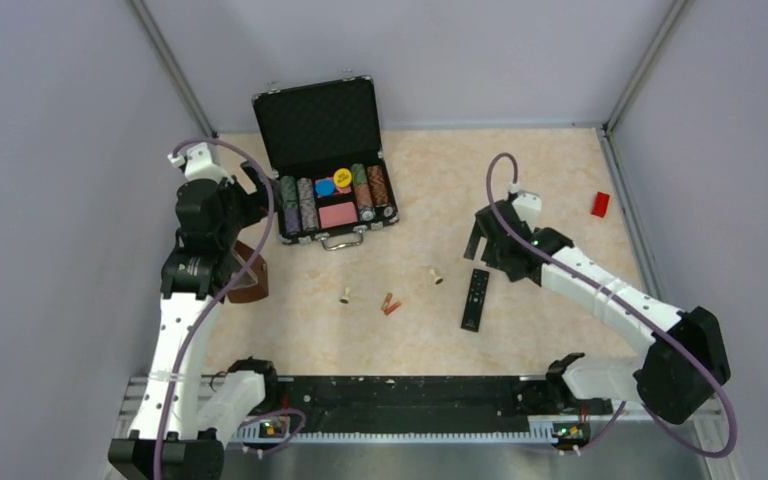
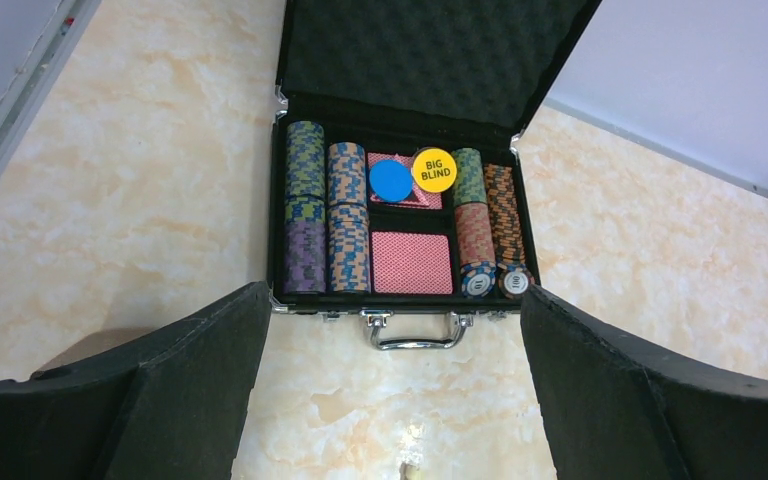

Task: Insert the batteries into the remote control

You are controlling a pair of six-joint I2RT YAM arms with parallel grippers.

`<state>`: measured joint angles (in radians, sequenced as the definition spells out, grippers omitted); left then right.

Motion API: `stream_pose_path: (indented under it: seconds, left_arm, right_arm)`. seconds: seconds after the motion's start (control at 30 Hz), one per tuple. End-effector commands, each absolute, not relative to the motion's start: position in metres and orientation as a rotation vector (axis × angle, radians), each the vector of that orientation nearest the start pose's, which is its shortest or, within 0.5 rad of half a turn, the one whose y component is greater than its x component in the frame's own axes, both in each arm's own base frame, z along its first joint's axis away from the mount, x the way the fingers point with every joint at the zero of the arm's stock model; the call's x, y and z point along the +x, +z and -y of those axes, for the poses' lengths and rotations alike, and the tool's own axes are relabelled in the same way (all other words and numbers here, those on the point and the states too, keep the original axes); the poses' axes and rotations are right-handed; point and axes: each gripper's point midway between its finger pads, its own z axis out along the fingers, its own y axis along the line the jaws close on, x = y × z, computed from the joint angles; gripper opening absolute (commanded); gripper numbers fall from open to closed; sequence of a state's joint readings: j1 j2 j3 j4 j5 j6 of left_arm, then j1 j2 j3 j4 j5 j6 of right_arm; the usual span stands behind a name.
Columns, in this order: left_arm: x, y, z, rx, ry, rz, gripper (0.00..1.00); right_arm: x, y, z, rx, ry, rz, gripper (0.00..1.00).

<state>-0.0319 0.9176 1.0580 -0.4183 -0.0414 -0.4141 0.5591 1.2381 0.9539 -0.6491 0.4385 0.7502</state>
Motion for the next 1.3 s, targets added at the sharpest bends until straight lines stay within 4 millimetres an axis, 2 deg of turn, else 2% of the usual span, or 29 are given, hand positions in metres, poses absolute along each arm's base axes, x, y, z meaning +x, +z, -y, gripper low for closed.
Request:
stream_pose_path:
  seconds: [0.0, 0.13, 0.2, 0.33, 0.5, 0.63, 0.77, 1.0, 1.17, 1.27]
  left_arm:
    - [0.314, 0.326, 0.021, -0.365, -0.303, -1.736, 0.99]
    - [0.303, 0.323, 0.026, -0.369, -0.339, -1.733, 0.99]
    - [0.297, 0.32, 0.034, -0.352, -0.389, -1.745, 0.99]
    - [0.289, 0.316, 0.045, -0.356, -0.468, -1.75, 0.99]
    - [0.28, 0.313, 0.042, -0.391, -0.47, -1.737, 0.99]
    - [0.275, 0.31, 0.045, -0.377, -0.482, -1.75, 0.98]
    - [0.273, 0.306, 0.047, -0.378, -0.494, -1.755, 0.98]
    - [0.277, 0.302, 0.061, -0.38, -0.6, -1.745, 0.98]
    - [0.284, 0.295, 0.079, -0.352, -0.714, -1.795, 0.96]
    - [0.287, 0.291, 0.093, -0.304, -0.789, -1.831, 0.94]
  right_arm:
    - [0.252, 0.104, -0.118, 0.519, -0.053, -2.398, 0.93]
    - [0.234, 0.076, -0.136, 0.475, -0.068, -2.496, 0.93]
    - [0.225, 0.063, -0.145, 0.457, -0.078, -2.552, 0.93]
    - [0.212, 0.045, -0.158, 0.451, -0.098, -2.605, 0.92]
    - [0.204, 0.032, -0.156, 0.493, -0.135, -2.633, 0.88]
    - [0.197, 0.022, -0.152, 0.507, -0.161, -2.657, 0.8]
    - [0.188, 0.013, -0.149, 0.528, -0.135, -2.672, 0.76]
    - [0.184, 0.007, -0.152, 0.506, -0.015, -2.691, 0.6]
    - [0.186, 0.005, -0.151, 0.427, -0.005, -2.712, 0.41]
    - [0.196, 0.011, -0.154, 0.334, -0.01, -2.696, 0.29]
